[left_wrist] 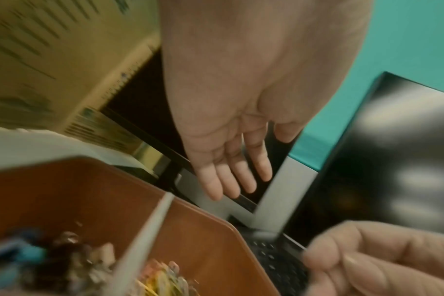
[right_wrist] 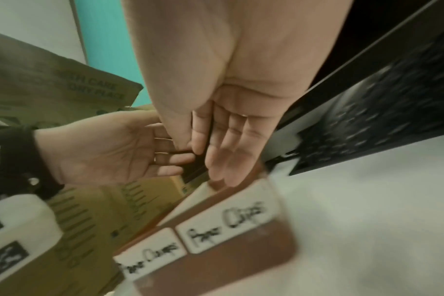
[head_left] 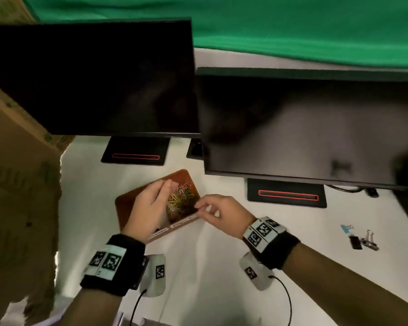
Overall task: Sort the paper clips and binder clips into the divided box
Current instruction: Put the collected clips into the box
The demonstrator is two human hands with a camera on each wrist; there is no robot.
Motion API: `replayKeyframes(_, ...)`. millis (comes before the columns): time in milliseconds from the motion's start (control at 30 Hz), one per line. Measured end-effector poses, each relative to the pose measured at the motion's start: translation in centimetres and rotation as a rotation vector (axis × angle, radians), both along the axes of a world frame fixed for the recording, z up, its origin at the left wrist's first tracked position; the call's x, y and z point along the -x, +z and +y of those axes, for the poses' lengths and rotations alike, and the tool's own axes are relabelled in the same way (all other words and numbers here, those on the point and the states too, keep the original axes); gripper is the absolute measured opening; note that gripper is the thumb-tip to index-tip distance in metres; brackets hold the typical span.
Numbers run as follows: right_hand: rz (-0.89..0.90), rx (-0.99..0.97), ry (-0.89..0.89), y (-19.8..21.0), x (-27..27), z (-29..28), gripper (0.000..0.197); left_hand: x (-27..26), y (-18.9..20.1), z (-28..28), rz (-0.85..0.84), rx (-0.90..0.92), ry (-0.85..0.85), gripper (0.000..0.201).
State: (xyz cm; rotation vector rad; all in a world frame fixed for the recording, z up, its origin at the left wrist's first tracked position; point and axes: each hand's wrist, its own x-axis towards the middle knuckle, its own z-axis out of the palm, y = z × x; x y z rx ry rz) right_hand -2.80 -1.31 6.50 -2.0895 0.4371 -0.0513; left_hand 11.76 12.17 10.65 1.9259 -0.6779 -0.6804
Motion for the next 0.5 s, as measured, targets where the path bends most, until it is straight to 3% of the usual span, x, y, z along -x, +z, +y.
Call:
replayKeyframes(167,0.176,0.200,-0.311,-1.8,12.7,-7.7,0.027,7.1,-1.8,-8.0,-0.076,0.004,-0.290,0.011)
replayKeyframes(300,0.393,0.324,-0.568,-2.7,22.9,-12.7,0.041,14.3,-4.1,-14.5,-0.122,-0.037,-0.555,0.022)
replayKeyframes(400,0.619,0.303,-0.640,-3.3,28.7,-15.1,0.051,20.1,-5.7,-18.8,-0.222,-0.049,-0.760,0.032)
replayKeyframes(500,0.714,0.208,-0.591,-4.0,32.3,-16.3,0.057,25.4,-7.3,-22.0,-0.267,-0.127,-0.921,0.037)
